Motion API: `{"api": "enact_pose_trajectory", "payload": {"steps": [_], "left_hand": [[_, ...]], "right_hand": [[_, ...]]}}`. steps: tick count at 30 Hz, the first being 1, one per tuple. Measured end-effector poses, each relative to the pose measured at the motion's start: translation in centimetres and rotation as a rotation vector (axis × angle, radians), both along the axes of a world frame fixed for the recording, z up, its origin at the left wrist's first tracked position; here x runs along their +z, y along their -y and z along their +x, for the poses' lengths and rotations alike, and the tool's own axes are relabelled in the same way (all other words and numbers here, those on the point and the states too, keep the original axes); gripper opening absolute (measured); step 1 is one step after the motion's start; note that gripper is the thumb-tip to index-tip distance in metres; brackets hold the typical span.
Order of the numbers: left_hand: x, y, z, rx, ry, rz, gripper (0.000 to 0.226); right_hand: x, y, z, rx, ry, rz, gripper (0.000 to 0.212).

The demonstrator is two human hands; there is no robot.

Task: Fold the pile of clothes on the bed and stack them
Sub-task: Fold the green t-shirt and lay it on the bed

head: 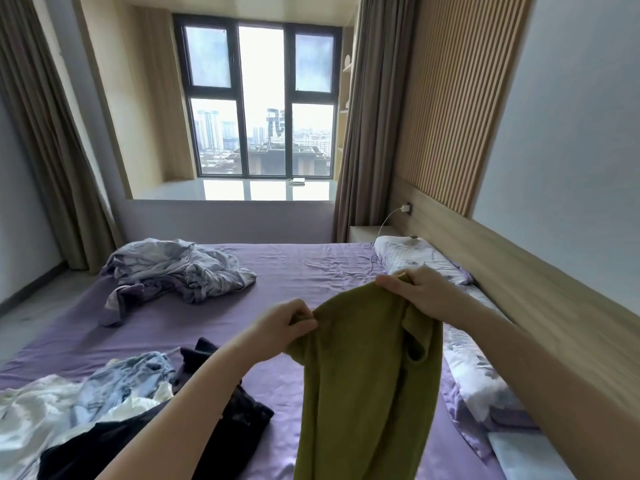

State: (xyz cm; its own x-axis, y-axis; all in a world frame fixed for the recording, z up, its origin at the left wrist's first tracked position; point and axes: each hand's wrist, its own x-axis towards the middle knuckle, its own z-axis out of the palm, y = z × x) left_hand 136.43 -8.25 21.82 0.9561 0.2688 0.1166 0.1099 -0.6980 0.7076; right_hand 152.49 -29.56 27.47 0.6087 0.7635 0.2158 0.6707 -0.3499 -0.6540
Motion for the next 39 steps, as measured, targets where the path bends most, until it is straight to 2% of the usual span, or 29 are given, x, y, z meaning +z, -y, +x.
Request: {"api": "enact_pose_trajectory", "payload": {"steps": [1,2,4,6,7,8,10,12,14,16,18,21,25,27,30,32,35,39], "left_hand": [[-0.5,-0.2,-0.3,-0.012,-0.027,-0.048,0.009],[-0.9,-0.4,-0.7,-0.04,-0.062,-0.185,0.016],[-1.0,-0.3,-1.3,-0.124,-0.108,-0.517,0.052],[-0.4,0.4,-1.1,-0.19,-0.071,-0.608,0.08],[0.2,1.1,-0.7,-0.218,-0.031,-0.62,0.081],[0.8,1.8,0.0,-0.244,0.002,-0.627,0.075],[2.3,3.3,1.4,-0.259,0.042,-0.591,0.043],[3.4,3.8,2.8,-0.156,0.063,-0.436,0.016],[3.7,2.8,3.6,-0.067,0.052,-0.355,0.017],[3.8,0.9,3.6,-0.031,0.054,-0.383,0.015],[3.8,-1.4,3.2,0.017,0.078,-0.386,0.011],[3.6,-4.3,2.7,0.132,0.116,-0.39,0.006],[3.5,-6.4,1.7,0.193,0.092,-0.42,0.035],[3.5,-6.8,1.4,0.211,0.106,-0.431,0.038],[3.6,-7.4,1.4,0.274,0.219,-0.42,0.016],[3.9,-7.9,1.4,0.311,0.29,-0.297,0.009],[4.3,-8.5,1.4,0.332,0.333,-0.068,0.009],[4.5,-8.4,1.5,0.382,0.429,-0.006,0.01]], "right_hand": [[0.6,-0.1,0.3,-0.019,-0.037,0.016,0.064],[1.1,-0.2,0.5,-0.013,-0.096,0.03,0.062],[2.0,-0.4,0.5,0.06,-0.195,0.045,0.056],[2.4,-1.2,0.1,0.121,-0.237,0.042,0.054],[2.3,-1.7,-0.2,0.134,-0.239,0.033,0.051],[2.3,-2.3,-0.5,0.143,-0.233,0.023,0.047],[2.1,-3.2,-1.0,0.156,-0.198,0.003,0.037],[2.0,-3.3,-0.8,0.144,-0.135,-0.018,0.025],[2.2,-2.6,-0.1,0.111,-0.042,-0.057,0.023],[2.4,-1.2,1.1,0.067,-0.021,-0.116,0.036],[2.5,0.5,2.2,0.033,-0.097,-0.204,0.048],[2.2,2.6,3.8,0.027,-0.236,-0.311,0.051],[1.5,4.1,5.3,0.074,-0.397,-0.323,0.066],[1.4,4.3,5.6,0.104,-0.44,-0.298,0.061],[1.3,4.7,5.5,0.193,-0.558,-0.249,0.048],[0.8,4.7,5.4,0.144,-0.477,-0.195,0.033],[0.1,4.3,5.3,-0.109,-0.302,-0.054,0.008],[-1.0,4.6,5.3,-0.404,0.073,-0.131,0.03]]}}
